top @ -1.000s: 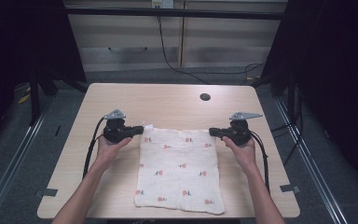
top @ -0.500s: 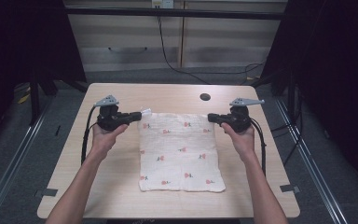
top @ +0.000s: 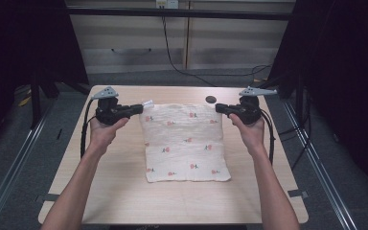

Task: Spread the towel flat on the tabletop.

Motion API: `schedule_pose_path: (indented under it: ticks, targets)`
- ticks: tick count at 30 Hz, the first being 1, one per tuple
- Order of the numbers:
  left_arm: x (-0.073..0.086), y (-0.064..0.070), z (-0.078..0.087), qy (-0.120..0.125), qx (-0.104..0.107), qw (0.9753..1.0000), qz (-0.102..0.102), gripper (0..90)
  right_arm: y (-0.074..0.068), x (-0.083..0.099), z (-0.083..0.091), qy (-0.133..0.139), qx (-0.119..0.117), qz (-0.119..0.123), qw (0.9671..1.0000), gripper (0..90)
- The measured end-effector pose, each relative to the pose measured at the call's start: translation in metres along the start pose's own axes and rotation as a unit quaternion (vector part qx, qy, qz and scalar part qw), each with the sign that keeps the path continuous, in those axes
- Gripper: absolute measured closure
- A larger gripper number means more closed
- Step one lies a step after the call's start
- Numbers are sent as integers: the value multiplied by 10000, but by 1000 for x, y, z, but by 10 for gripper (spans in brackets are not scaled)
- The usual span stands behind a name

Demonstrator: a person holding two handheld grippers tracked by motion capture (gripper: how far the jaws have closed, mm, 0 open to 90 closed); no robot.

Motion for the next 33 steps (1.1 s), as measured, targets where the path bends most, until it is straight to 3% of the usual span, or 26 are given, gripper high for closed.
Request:
schedule_pose_path:
  ticks: [3, 7, 11, 18, 31, 33]
  targets:
    - [8, 3, -1, -160, 38, 9999, -48, 859, -1, 4, 3, -37, -19, 28, 10000, 876]
    - [28, 5, -4, -327, 66, 9994, -38, 862, -4, 24, 2, -241, -50, 89, 9997, 876]
    - [42, 8, -3, -325, 125, 9994, 45, 863, -2, 40, 5, -363, -42, 66, 9993, 877]
    - [60, 21, 1, -333, 263, 9991, 12, 863, -7, 65, 17, -452, -169, 102, 9988, 876]
    - [90, 40, -1, -722, 230, 9969, -200, 861, -27, 106, 31, -851, -291, 347, 9953, 874]
    - [96, 44, 1, -865, 233, 9956, -289, 860, -29, 111, 33, -879, -314, 328, 9951, 874]
Point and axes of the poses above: each handheld gripper's, and its own axes: z roughly backward along the jaws, x roughly out of its underside, y roughly to its right, the point moved 8 cm from there along -z, roughly forward along the jaws, and after that the axes turned 6 degrees about x, right-handed, at the moved point
